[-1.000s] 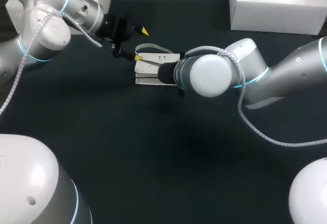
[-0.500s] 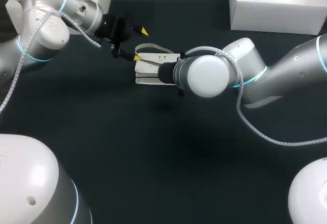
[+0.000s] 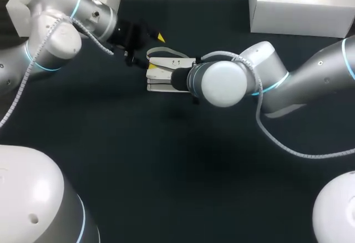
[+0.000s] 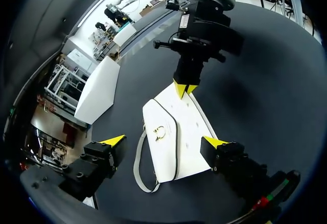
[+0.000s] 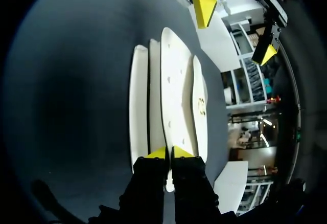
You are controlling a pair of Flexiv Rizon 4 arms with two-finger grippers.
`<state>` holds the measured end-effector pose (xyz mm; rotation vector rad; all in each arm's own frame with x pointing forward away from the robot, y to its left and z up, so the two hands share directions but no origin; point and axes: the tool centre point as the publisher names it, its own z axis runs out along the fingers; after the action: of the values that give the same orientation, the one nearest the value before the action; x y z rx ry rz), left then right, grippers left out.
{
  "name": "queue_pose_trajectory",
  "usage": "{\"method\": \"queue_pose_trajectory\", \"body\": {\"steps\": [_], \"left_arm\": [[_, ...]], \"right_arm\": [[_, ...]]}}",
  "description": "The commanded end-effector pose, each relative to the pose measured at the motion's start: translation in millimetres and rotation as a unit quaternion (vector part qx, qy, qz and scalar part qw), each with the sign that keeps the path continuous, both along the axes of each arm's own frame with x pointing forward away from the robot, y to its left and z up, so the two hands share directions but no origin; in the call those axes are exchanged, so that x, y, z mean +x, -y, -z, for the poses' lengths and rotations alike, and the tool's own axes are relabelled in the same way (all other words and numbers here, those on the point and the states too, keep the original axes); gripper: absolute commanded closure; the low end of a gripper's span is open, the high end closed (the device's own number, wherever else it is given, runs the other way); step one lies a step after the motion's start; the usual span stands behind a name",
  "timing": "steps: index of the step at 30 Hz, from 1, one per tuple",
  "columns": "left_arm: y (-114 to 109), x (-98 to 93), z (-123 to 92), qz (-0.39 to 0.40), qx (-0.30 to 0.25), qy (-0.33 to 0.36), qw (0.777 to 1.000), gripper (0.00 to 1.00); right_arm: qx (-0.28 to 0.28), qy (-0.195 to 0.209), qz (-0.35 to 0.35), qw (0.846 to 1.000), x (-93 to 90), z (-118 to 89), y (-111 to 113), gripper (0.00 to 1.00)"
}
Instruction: Pick up the bag, open it, inspect its contents, close it, and place it on the opposite side
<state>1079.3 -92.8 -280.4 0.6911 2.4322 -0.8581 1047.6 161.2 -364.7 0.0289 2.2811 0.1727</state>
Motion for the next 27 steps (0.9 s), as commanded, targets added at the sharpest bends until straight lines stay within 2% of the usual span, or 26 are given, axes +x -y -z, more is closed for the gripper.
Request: {"method": "queue_pose_trajectory", "body": {"steps": [1, 3, 5, 7, 11, 19, 24, 27], "left_arm": [[7.9, 4.2, 12.4, 0.001, -0.002, 0.001, 1.000, 0.00], [9.4, 4.9, 14.7, 0.004, -0.001, -0.004, 1.000, 0.00], [10.2, 4.4, 16.4, 0.007, -0.001, -0.005, 1.000, 0.19], [10.4, 4.1, 18.1, 0.011, -0.001, -0.007, 1.000, 0.25], [10.7, 5.6, 24.8, 0.018, 0.006, -0.015, 1.000, 0.22], [11.4, 10.9, 39.6, 0.022, 0.014, -0.029, 0.999, 0.23], [12.3, 19.4, 46.1, 0.019, 0.017, -0.033, 0.999, 0.41], [13.4, 23.7, 50.6, 0.017, 0.022, -0.036, 0.999, 0.46]], "right_arm": [[-0.001, 0.003, 0.003, 1.000, -0.7, 1.9, -2.0, 1.00], [-0.001, 0.003, 0.003, 1.000, -0.7, 1.9, -2.0, 1.00], [-0.001, 0.003, 0.003, 1.000, -0.7, 1.9, -2.0, 1.00], [-0.001, 0.003, 0.003, 1.000, -0.7, 1.9, -2.0, 1.00], [-0.001, 0.003, 0.003, 1.000, -0.7, 1.9, -2.0, 1.00], [-0.001, 0.003, 0.003, 1.000, -0.7, 1.9, -2.0, 1.00], [-0.001, 0.003, 0.003, 1.000, -0.7, 1.9, -2.0, 1.00], [-0.001, 0.003, 0.003, 1.000, -0.7, 1.9, -2.0, 1.00]]}}
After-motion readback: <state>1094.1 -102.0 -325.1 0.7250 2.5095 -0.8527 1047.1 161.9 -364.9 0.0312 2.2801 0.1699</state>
